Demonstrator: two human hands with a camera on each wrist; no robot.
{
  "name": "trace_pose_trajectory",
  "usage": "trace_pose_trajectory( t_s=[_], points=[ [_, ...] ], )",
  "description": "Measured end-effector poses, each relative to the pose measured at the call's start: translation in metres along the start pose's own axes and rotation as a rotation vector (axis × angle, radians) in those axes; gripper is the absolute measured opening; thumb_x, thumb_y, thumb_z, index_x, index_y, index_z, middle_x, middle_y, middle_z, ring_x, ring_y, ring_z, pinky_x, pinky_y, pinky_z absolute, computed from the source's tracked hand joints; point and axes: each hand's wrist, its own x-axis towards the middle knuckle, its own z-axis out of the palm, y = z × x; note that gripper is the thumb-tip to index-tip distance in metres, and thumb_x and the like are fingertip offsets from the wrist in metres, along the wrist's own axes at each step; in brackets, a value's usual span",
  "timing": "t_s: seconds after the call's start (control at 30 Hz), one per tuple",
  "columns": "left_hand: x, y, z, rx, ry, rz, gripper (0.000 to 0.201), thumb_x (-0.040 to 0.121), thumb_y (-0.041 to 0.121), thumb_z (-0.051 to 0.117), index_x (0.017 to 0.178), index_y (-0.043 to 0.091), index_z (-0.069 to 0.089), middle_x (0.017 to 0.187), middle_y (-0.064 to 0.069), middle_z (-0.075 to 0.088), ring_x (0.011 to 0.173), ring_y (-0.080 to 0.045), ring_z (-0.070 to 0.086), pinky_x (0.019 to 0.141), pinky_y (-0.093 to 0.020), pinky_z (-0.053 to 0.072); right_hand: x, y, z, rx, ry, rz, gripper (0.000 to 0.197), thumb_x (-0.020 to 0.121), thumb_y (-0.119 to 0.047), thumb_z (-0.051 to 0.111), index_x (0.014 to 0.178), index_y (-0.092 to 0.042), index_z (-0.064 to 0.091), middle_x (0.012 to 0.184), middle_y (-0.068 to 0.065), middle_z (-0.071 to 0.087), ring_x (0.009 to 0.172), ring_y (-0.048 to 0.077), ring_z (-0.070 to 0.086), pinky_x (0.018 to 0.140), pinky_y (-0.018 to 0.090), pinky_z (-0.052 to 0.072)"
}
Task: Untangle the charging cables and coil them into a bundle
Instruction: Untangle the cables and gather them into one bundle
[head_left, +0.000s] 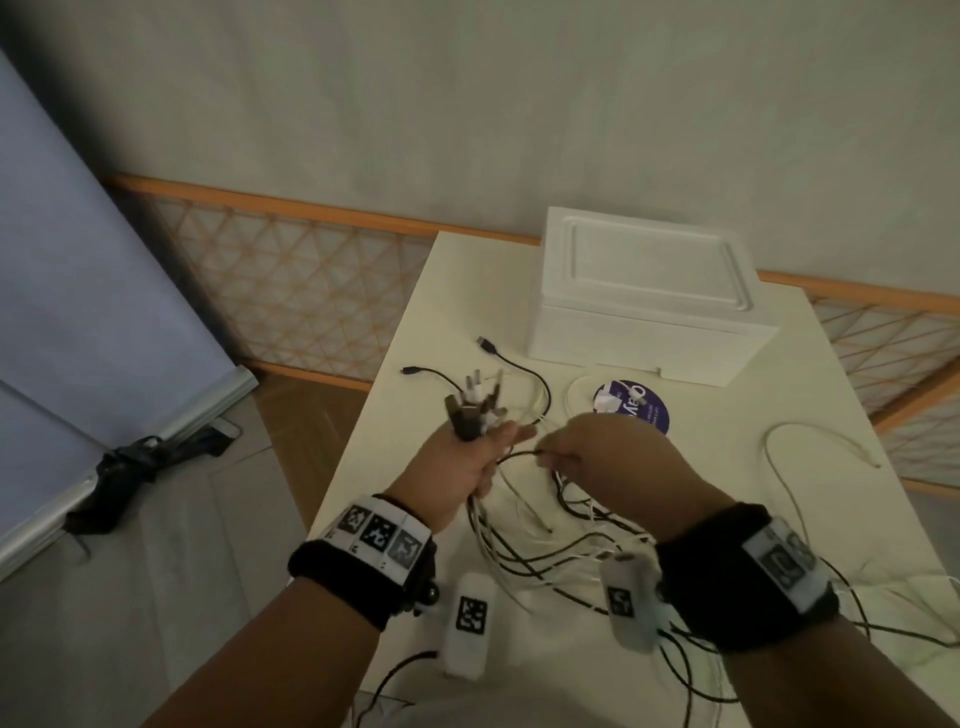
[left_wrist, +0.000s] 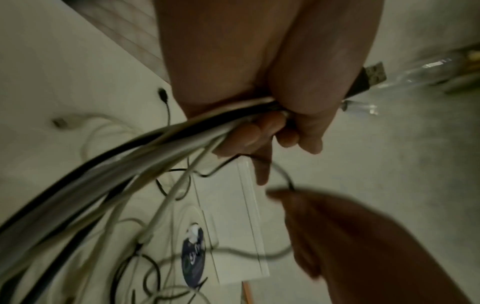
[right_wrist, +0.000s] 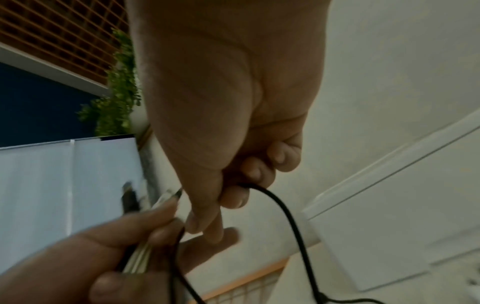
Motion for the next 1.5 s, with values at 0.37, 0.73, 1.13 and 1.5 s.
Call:
trace_pose_trajectory(
  t_s=[0.37,0.73,1.13,1.5],
  points=[
    [0.007,0.021,-0.067,-0.516,0.254,0.029,0.031,0.095,0.021,0.048,0.066,0.02,0.038,0.043,0.009,0.029,0.03,-0.003,0.022,0.032,-0.015,0.022,-0.008,0.07,0.023,0.146,-0.051,0.293,0.014,0.088,-0.028,0.061,0.093,-0.019,0.071,0.089,-0.005,0.068,0.088,0.015,0.062,0.073,0.024,0.042],
    [0.01,0.003,-0.039,-0.382,0.211,0.04,0.029,0.099,0.022,0.046,0.07,0.017,0.045,0.059,0.005,0.049,0.032,-0.004,0.026,0.035,-0.016,0.023,-0.019,0.055,-0.057,0.606,0.841,0.125,0.04,0.083,-0.006,0.062,0.083,-0.046,0.068,0.08,-0.015,0.069,0.082,0.011,0.066,0.082,0.02,0.049],
    [0.006,-0.004,-0.008,-0.458,0.338,-0.039,0.027,0.096,0.022,0.052,0.071,0.019,0.047,0.06,0.001,0.053,0.033,-0.007,0.025,0.036,-0.017,0.021,-0.068,0.067,-0.1,0.105,1.147,-0.08,0.01,0.088,-0.01,0.066,0.093,-0.006,0.074,0.099,0.008,0.065,0.096,0.023,0.057,0.083,0.022,0.042],
    [-0.018,0.001,0.039,-0.506,0.401,0.059,0.035,0.094,0.031,0.053,0.062,0.018,0.057,0.073,-0.006,0.073,0.032,-0.007,0.029,0.039,-0.017,0.028,-0.124,0.159,-0.063,-0.033,0.478,0.683,0.043,0.077,-0.019,0.065,0.118,-0.004,0.063,0.124,0.023,0.054,0.113,0.04,0.051,0.097,0.049,0.043]
  ],
)
